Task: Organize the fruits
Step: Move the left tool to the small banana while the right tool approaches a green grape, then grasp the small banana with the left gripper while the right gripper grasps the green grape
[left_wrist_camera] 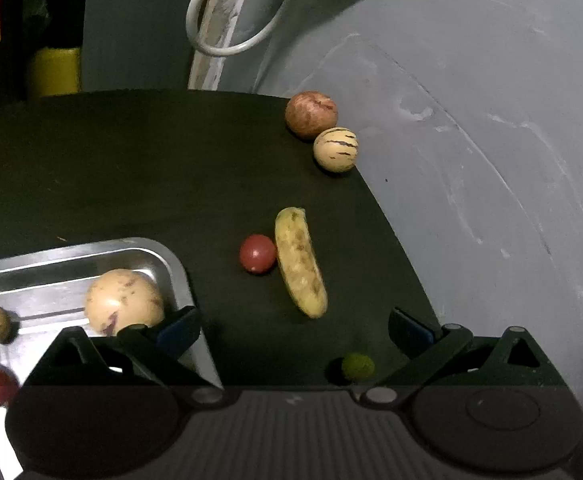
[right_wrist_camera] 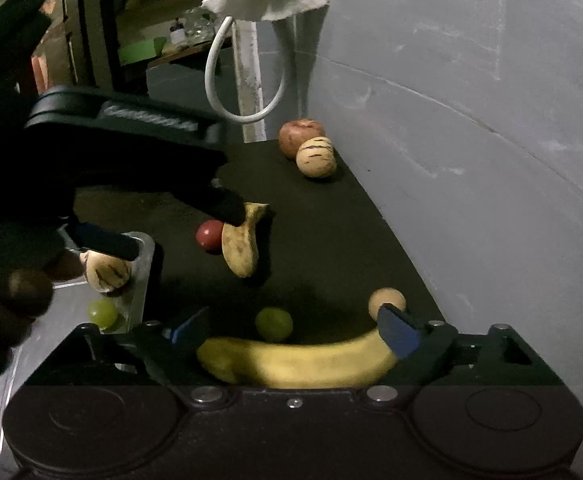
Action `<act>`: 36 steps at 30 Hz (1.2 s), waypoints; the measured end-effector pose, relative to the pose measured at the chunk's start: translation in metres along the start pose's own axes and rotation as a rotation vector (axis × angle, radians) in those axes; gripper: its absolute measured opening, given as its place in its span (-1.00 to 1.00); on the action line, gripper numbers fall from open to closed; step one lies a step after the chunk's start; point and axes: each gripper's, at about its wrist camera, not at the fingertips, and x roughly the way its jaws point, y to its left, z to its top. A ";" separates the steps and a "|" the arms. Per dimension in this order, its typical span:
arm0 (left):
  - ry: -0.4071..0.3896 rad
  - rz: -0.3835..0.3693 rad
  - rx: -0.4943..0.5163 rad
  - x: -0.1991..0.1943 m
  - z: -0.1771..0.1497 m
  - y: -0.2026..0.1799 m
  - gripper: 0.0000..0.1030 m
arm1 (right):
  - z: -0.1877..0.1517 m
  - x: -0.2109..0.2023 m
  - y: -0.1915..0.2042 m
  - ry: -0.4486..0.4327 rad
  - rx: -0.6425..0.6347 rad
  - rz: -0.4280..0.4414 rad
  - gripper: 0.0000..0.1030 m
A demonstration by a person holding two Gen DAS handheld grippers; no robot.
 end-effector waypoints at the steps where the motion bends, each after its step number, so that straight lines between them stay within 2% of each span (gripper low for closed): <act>1: 0.005 -0.004 -0.013 0.003 0.003 0.000 0.99 | 0.003 0.004 0.002 0.009 -0.007 0.002 0.68; 6: 0.032 -0.015 -0.046 0.018 0.018 -0.002 0.97 | 0.011 0.021 0.005 0.056 -0.038 0.003 0.49; 10: 0.063 -0.013 -0.071 0.028 0.029 -0.001 0.87 | 0.014 0.033 0.008 0.108 -0.062 0.000 0.29; 18: 0.130 -0.007 -0.153 0.050 0.034 -0.001 0.68 | 0.016 0.046 0.014 0.190 -0.055 0.018 0.17; 27: 0.142 0.053 -0.177 0.064 0.038 -0.011 0.46 | 0.023 0.057 0.009 0.249 -0.014 0.030 0.03; 29: 0.144 0.067 -0.176 0.067 0.040 -0.013 0.36 | 0.023 0.057 0.009 0.251 -0.017 0.033 -0.04; 36: 0.175 0.080 -0.170 0.077 0.043 -0.010 0.21 | 0.021 0.054 0.008 0.248 -0.017 0.058 -0.11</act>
